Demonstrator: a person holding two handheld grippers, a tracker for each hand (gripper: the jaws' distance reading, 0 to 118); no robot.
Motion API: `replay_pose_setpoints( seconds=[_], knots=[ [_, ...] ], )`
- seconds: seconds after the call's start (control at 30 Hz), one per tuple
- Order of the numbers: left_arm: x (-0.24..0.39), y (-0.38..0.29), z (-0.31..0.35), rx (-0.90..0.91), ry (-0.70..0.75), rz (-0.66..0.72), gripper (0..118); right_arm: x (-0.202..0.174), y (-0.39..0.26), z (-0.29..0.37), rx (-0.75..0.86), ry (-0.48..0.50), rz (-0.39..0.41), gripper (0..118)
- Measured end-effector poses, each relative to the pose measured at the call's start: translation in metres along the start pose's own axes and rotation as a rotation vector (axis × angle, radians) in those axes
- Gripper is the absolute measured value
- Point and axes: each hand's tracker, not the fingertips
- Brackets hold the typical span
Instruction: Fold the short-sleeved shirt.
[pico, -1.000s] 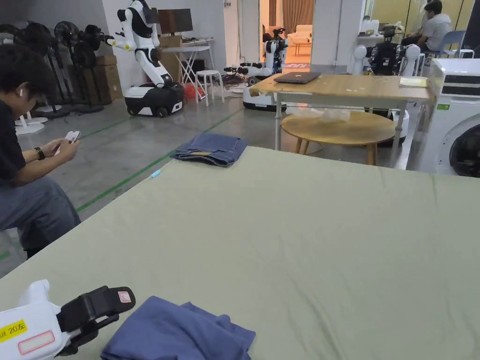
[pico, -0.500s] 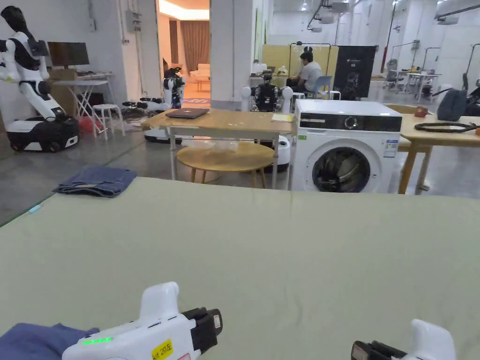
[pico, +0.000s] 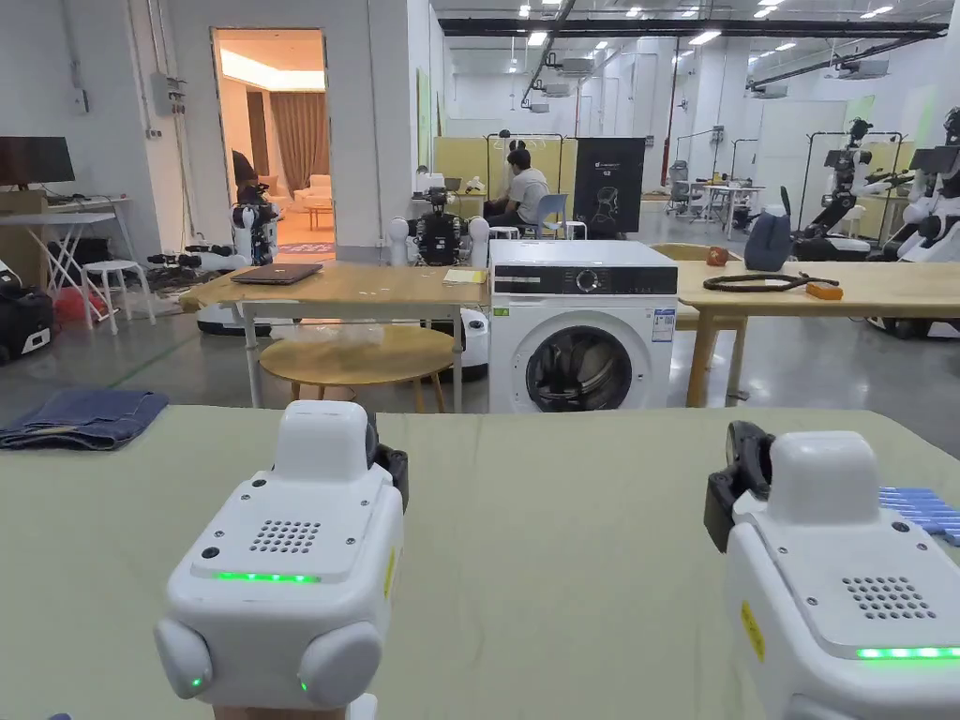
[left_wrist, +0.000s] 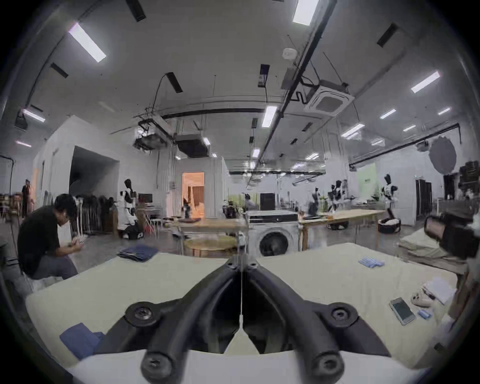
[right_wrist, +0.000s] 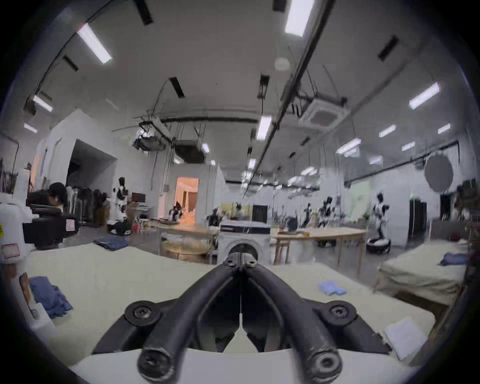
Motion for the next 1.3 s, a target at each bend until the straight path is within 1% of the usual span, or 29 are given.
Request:
replay_pose_setpoints(
  seconds=[0.13, 0.27, 0.53, 1.3],
  knots=[
    [0.001, -0.014, 0.003, -0.026, -0.017, -0.038, 0, -0.002, -0.005, -0.006, -0.038, 0.028, -0.021, 0],
    [0.000, -0.012, 0.002, -0.029, -0.019, -0.060, 0, -0.008, -0.009, -0.010, -0.045, 0.035, -0.003, 0],
    [-0.004, -0.004, 0.000, -0.020, -0.015, -0.046, 0, -0.016, -0.010, -0.015, -0.061, 0.057, -0.015, 0],
    [-0.011, -0.012, 0.001, -0.053, -0.004, -0.033, 0, -0.025, -0.014, -0.010, -0.084, 0.081, -0.008, 0]
  ],
)
